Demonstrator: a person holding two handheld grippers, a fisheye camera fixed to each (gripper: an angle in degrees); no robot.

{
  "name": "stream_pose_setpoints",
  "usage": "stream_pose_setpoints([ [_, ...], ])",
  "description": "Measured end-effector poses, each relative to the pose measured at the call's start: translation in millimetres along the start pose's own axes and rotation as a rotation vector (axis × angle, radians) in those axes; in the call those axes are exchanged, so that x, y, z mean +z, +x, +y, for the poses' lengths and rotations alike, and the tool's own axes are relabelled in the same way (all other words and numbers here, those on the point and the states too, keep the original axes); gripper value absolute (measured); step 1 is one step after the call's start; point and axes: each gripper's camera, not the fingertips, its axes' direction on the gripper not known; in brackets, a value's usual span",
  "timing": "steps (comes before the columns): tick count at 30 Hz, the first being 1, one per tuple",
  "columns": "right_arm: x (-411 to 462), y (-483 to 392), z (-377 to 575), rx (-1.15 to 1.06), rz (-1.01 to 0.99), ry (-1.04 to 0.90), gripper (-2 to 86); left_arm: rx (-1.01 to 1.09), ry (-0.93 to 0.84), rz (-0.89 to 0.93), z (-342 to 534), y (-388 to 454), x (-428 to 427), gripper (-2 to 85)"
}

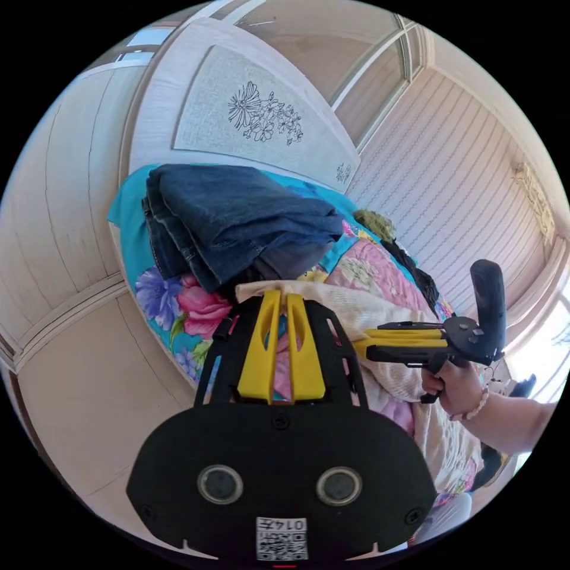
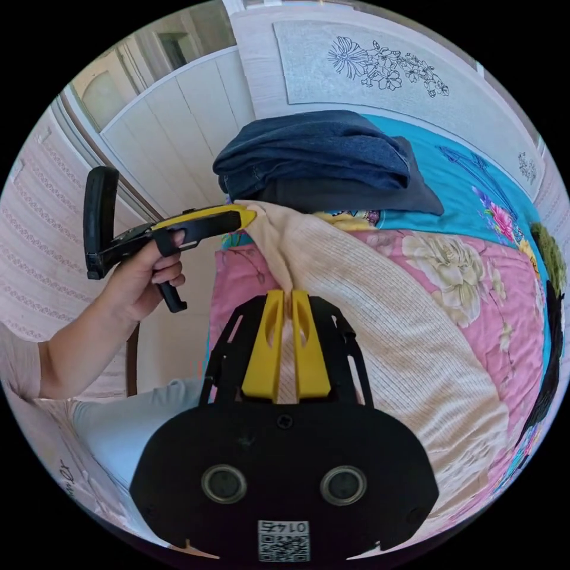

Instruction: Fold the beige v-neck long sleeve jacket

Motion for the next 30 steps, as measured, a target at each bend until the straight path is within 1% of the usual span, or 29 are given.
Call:
stream_pose_setpoints([
  [4,-12.3,12.2,67.5,0.082,-0.053,0.123,1.7,0.092,0.088,0.106,5.2,46.6,-24.1,-0.8],
  [7,-30.8,25.3,136.6,0.193,-0.096,0.263,1.5,0.219,0.142,0.255,10.0,109.8,-45.0,-0.9],
  [9,-42.7,34.3,190.8,0.283,-0.129,0.360,1.5,0.349,0.147,0.396,22.4,176.4,-52.2,-0.9],
  [10,-50.3,39.0,231.4,0.349,-0.141,0.425,1.5,0.385,0.141,0.438,27.2,194.9,-52.3,-0.9],
  [11,-57.9,42.0,273.4,0.412,-0.142,0.481,1.6,0.435,0.128,0.523,38.7,231.7,-50.4,-0.9],
  [12,-61.9,42.8,295.8,0.444,-0.137,0.510,1.6,0.487,0.115,0.614,53.1,270.2,-45.9,-0.8],
  [13,-70.1,42.8,342.0,0.503,-0.125,0.565,1.7,0.509,0.102,0.656,61.1,290.1,-42.4,-0.8],
  [14,-77.4,41.2,389.4,0.565,-0.099,0.612,1.8,0.547,0.072,0.731,79.5,331.2,-35.0,-0.7],
  [15,-80.5,39.9,413.3,0.597,-0.084,0.630,1.8,0.599,0.038,0.792,100.7,373.7,-28.3,-0.5],
  [16,-85.1,36.8,461.9,0.663,-0.060,0.657,2.0,0.633,0.020,0.818,113.4,395.9,-24.8,-0.4],
  [17,-87.1,31.9,511.2,0.727,-0.040,0.682,2.2,0.691,-0.025,0.852,142.2,437.4,-16.0,0.1],
  [18,-86.6,29.1,535.8,0.762,-0.028,0.689,2.4,0.730,-0.095,0.882,173.9,471.8,-4.1,0.9],
  [19,-82.5,23.3,583.9,0.839,0.002,0.681,2.7,0.756,-0.135,0.892,190.0,485.8,2.0,1.3],
  [20,-74.3,17.0,630.0,0.901,0.046,0.646,3.1,0.789,-0.216,0.887,221.2,505.9,14.6,1.9],
  [21,-68.8,13.8,652.4,0.933,0.067,0.620,3.5,0.800,-0.281,0.882,248.7,514.3,24.8,2.2],
  [23,-44.8,3.4,738.3,1.122,0.110,0.511,5.5,0.790,-0.337,0.873,278.3,511.4,33.8,2.5],
  [25,-30.9,-7.5,792.4,1.217,0.105,0.488,6.8,0.787,-0.364,0.813,296.9,498.5,37.7,3.0],
  [26,-24.5,-15.2,822.5,1.259,0.091,0.512,7.1,0.792,-0.361,0.740,304.6,487.6,39.1,3.3],
  [27,-22.3,-19.2,835.0,1.263,0.083,0.538,7.2,0.782,-0.361,0.653,308.8,476.7,41.7,3.5],
  [29,-13.8,-29.6,870.3,1.254,0.081,0.639,8.1,0.788,-0.369,0.537,313.5,465.0,47.0,3.7],
  [30,-11.4,-30.0,875.8,1.258,0.092,0.648,8.7,0.793,-0.369,0.473,317.7,460.0,52.2,3.8],
])
